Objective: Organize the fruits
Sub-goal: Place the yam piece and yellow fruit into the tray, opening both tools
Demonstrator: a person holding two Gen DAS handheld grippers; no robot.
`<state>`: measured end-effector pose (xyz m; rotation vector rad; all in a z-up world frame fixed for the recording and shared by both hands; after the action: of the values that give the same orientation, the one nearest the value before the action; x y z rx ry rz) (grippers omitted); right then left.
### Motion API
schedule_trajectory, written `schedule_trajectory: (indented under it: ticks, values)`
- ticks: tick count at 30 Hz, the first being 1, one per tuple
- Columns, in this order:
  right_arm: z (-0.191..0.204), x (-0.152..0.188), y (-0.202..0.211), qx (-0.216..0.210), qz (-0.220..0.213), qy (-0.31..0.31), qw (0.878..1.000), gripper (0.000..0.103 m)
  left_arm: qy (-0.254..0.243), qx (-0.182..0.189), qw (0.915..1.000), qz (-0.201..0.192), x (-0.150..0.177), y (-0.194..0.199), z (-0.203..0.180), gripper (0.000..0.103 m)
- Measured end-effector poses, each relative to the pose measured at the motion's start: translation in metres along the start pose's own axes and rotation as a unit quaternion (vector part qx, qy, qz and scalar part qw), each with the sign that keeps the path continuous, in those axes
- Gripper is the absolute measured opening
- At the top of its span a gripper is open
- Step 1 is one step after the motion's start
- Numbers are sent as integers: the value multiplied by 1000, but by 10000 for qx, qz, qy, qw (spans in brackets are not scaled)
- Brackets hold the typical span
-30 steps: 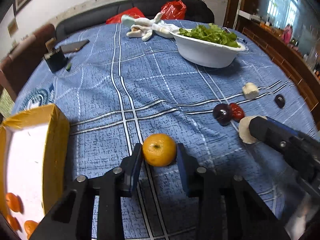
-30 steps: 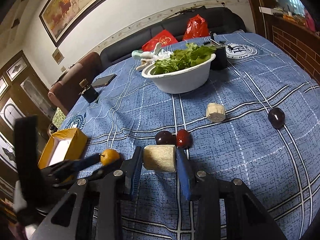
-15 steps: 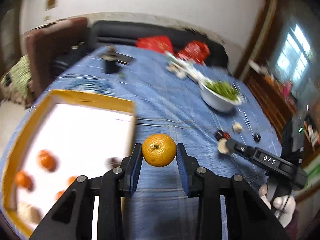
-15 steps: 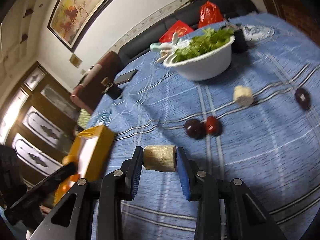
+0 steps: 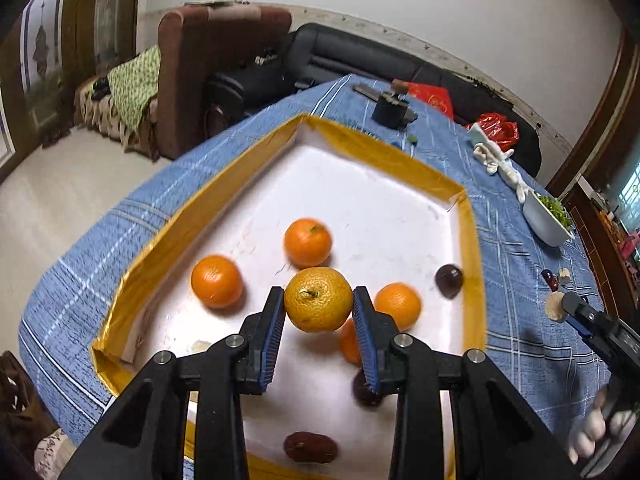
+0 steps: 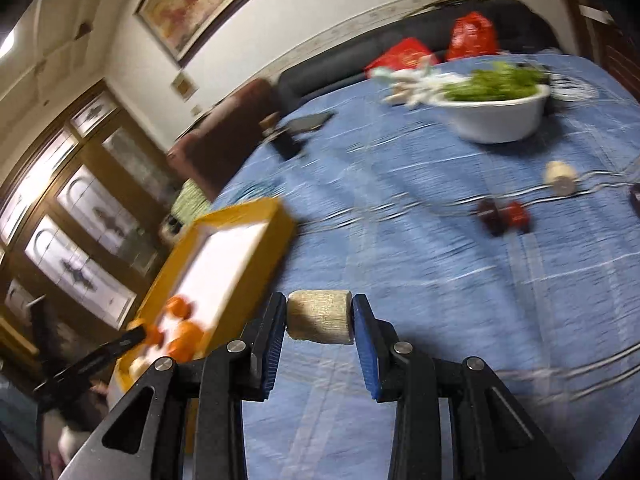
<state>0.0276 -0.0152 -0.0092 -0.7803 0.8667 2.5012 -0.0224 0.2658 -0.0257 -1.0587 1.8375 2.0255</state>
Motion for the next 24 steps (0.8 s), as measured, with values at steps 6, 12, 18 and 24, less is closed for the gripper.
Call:
schedule_trajectory:
  ticks: [6,12,18,24]
  values:
    - [74,21,-51,-301,655,614,9955,38,108,-99,9996,238,7,-18,13,33]
    - [111,51,-109,-139,1316,1101,9851,38,395,93,9990,185,3,-15,30,50]
    - [121,78,-138,183,1633,1649,9725,40,828,98,9964,-155,-13,4,60,71]
    - [123,85,-140,245,1677,1755,9698,46,981,-200,9942,-390,-26,20,78,82]
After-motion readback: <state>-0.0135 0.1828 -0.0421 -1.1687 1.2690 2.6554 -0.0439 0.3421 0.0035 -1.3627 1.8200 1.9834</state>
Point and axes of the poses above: each gripper's, at about its wrist camera, not at the fingertips, and y roughly against the way its jaws point, z to its left, x to its underside, the point moved 9 cm from there along -y, roughly the way its jaws point, and after that the axes turned 15 degrees about -x, right-handed, at the moved point
